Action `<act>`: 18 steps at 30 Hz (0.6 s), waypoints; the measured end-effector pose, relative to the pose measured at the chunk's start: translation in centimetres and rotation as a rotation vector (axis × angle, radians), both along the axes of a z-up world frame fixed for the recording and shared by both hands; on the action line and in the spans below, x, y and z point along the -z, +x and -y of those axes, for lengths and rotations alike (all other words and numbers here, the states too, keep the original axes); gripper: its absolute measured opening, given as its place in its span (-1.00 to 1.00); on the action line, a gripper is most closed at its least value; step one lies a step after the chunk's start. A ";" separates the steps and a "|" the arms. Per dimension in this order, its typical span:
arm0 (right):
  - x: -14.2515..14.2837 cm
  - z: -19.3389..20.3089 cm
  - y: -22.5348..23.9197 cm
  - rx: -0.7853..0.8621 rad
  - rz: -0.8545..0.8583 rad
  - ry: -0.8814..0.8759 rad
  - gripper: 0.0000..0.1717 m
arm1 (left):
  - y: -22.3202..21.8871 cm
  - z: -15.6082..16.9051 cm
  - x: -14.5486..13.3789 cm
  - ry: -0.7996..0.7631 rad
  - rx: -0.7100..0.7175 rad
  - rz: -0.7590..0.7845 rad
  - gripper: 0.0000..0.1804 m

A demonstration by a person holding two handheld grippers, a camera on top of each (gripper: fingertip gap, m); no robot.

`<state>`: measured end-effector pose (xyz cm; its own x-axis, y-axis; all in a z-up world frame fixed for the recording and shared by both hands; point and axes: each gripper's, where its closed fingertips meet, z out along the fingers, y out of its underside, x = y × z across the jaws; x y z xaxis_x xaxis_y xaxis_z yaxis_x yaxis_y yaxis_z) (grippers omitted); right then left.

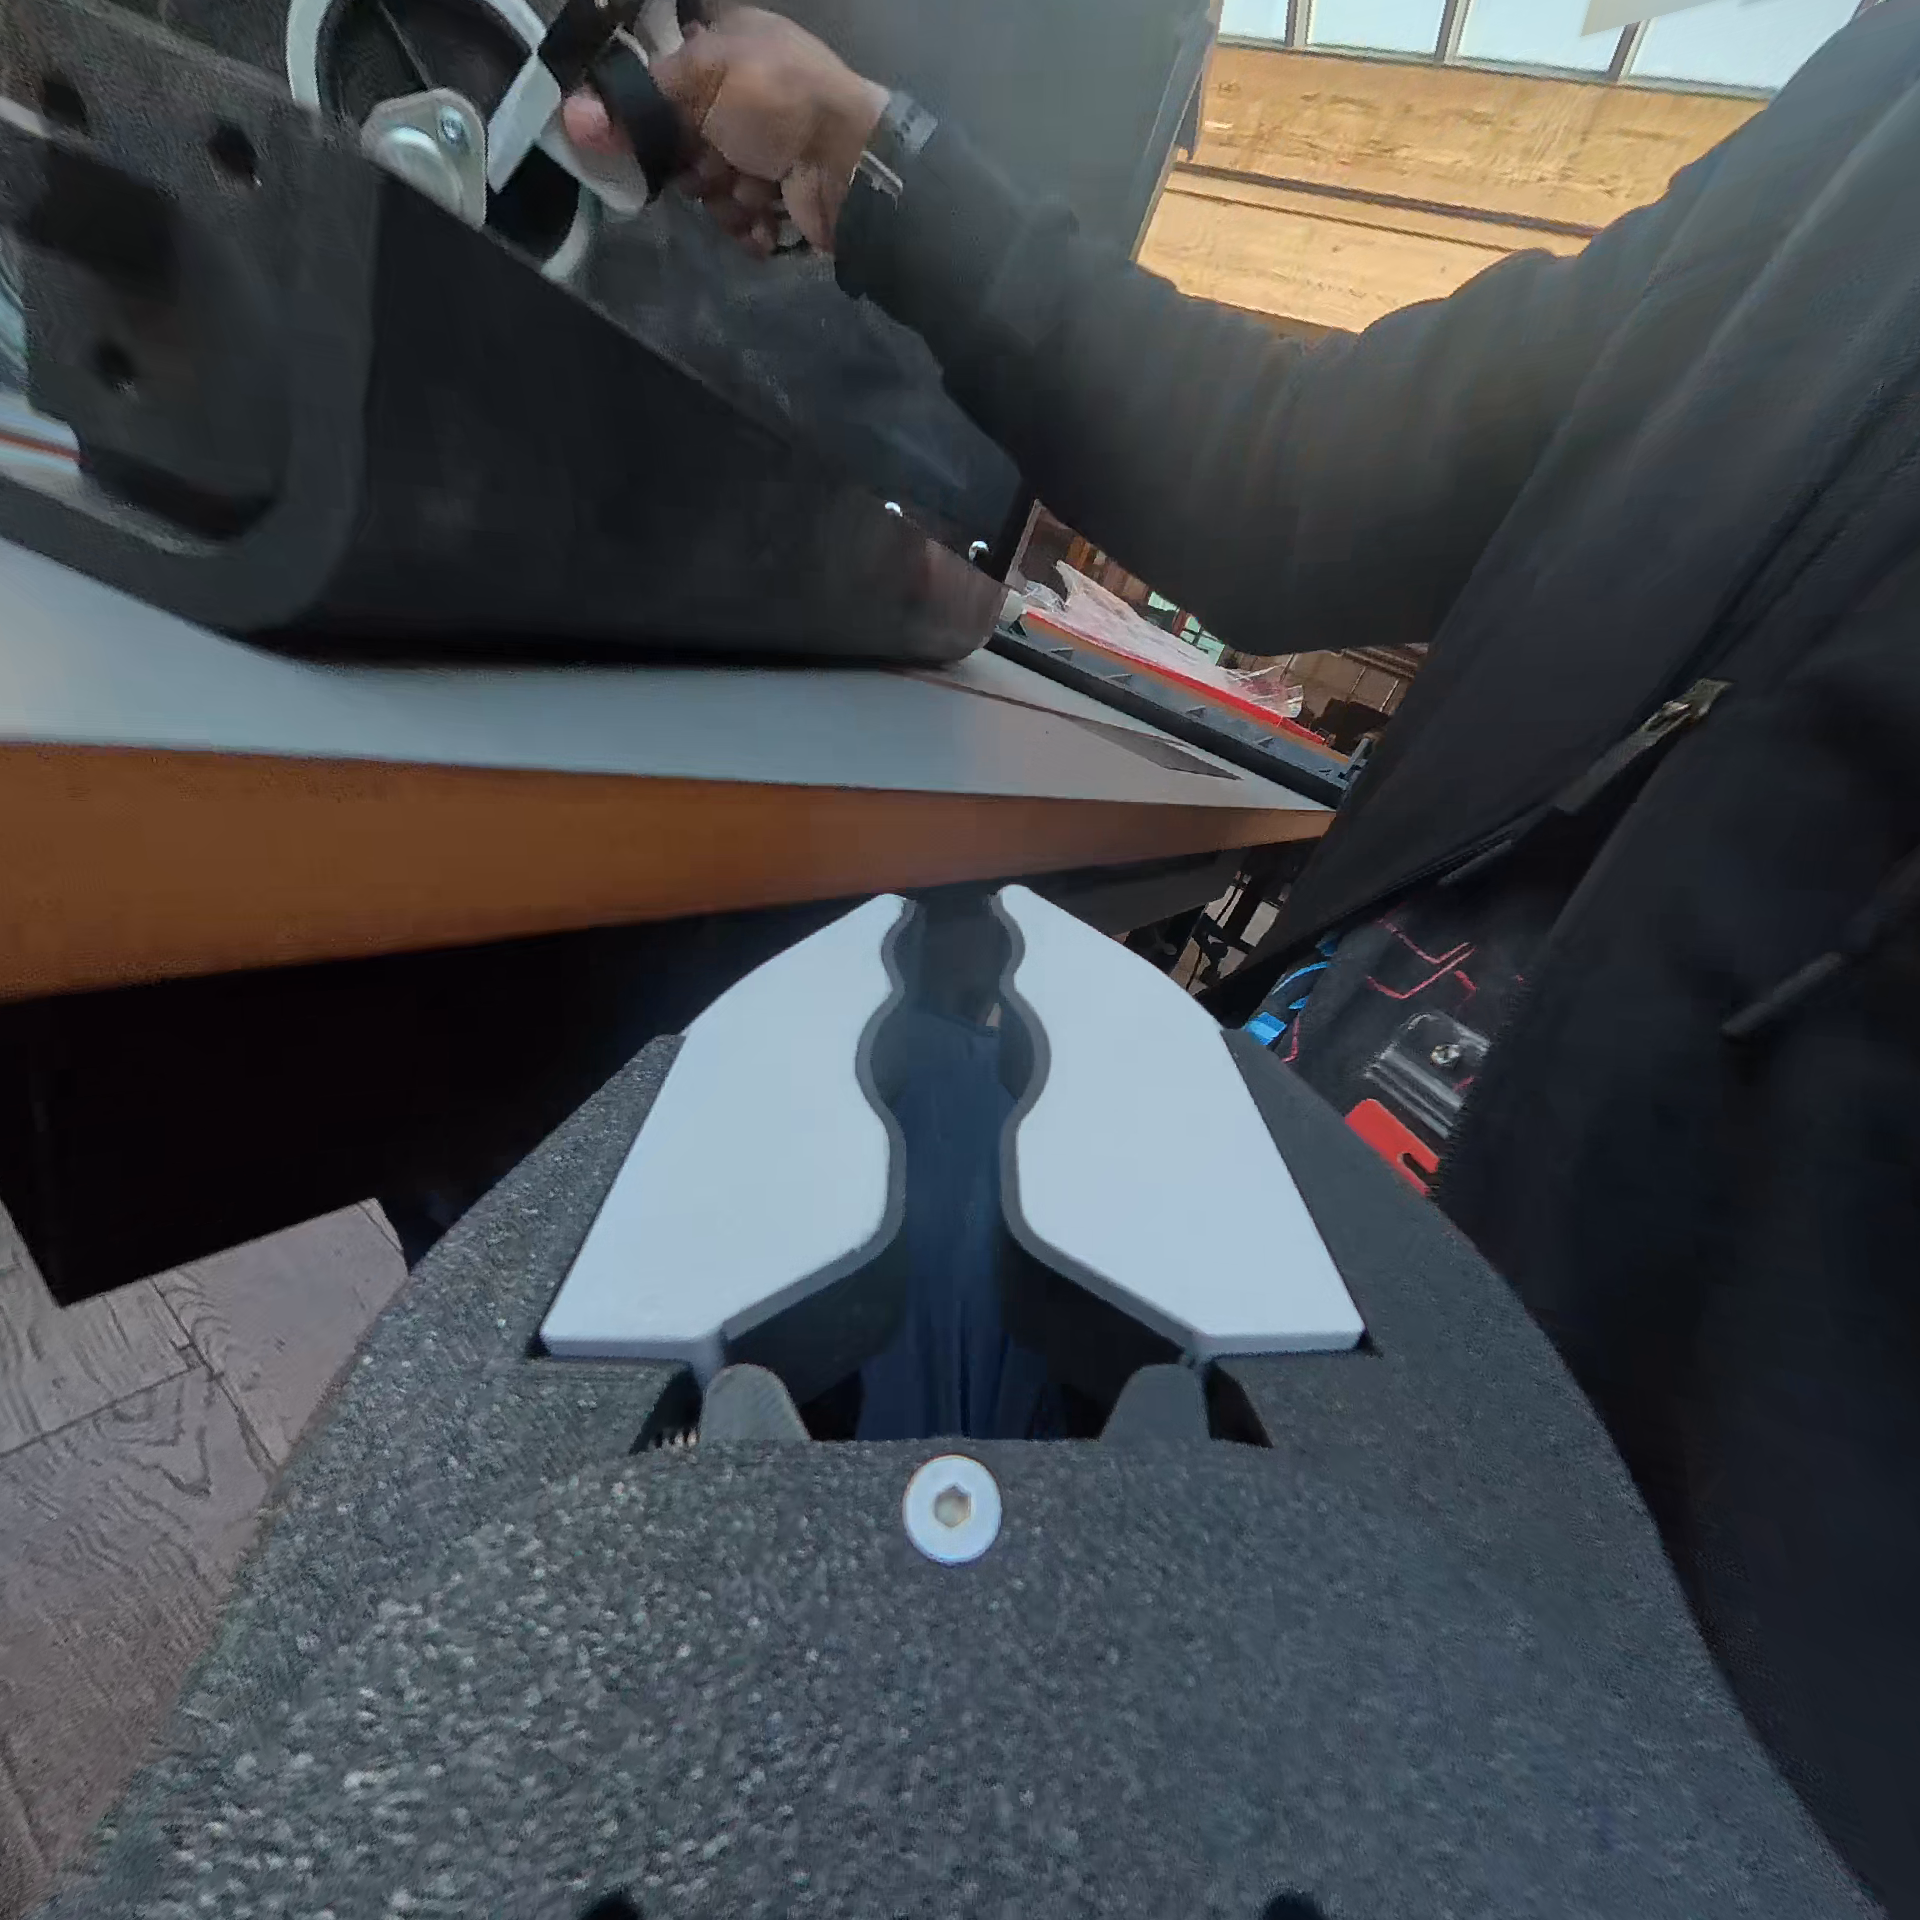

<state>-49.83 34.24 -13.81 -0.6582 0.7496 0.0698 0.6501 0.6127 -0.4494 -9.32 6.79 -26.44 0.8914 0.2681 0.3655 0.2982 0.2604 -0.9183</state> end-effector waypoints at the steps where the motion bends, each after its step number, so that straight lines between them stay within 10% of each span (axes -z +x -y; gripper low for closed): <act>1: 0.0 -0.3 0.2 -0.012 0.000 0.022 -0.67 | -0.3 0.9 -1.4 -0.010 0.000 -0.035 -0.87; 11: -1.3 -1.3 1.3 -0.092 0.045 0.093 -0.67 | -13.8 6.3 -18.0 -0.286 -0.060 -0.328 -0.77; 18: -1.1 -1.5 -1.0 -0.071 0.079 0.151 -0.67 | -27.8 -0.7 -19.5 -0.430 0.002 -0.346 -0.70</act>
<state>-50.83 35.71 -12.70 -0.7168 0.6860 0.1244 0.6325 0.7149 -0.2980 -37.15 7.49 -6.94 0.9406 0.3271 -0.0909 -0.0397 -0.1600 -0.9863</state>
